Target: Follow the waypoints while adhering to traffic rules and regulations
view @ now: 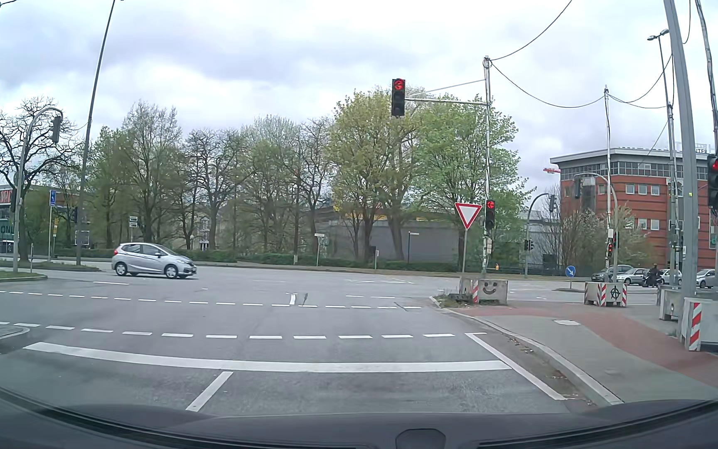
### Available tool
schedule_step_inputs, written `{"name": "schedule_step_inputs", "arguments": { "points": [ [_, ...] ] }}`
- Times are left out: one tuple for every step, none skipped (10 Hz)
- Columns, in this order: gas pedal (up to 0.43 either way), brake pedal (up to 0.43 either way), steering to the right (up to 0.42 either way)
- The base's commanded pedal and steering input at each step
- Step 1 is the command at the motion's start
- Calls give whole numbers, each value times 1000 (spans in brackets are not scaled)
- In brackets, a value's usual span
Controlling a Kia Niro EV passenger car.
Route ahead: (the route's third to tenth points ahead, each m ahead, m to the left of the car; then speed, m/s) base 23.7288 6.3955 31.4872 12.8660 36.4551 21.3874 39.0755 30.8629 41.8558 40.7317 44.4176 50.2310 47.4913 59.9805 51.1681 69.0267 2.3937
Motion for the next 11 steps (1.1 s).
{"name": "schedule_step_inputs", "arguments": {
  "points": [
    [0, 207, -9],
    [0, 220, -9],
    [0, 226, -9],
    [0, 232, -9],
    [0, 226, -8],
    [0, 238, -8],
    [0, 238, -9],
    [0, 244, -9],
    [0, 250, -9],
    [0, 250, -9],
    [0, 250, -9]
  ]
}}
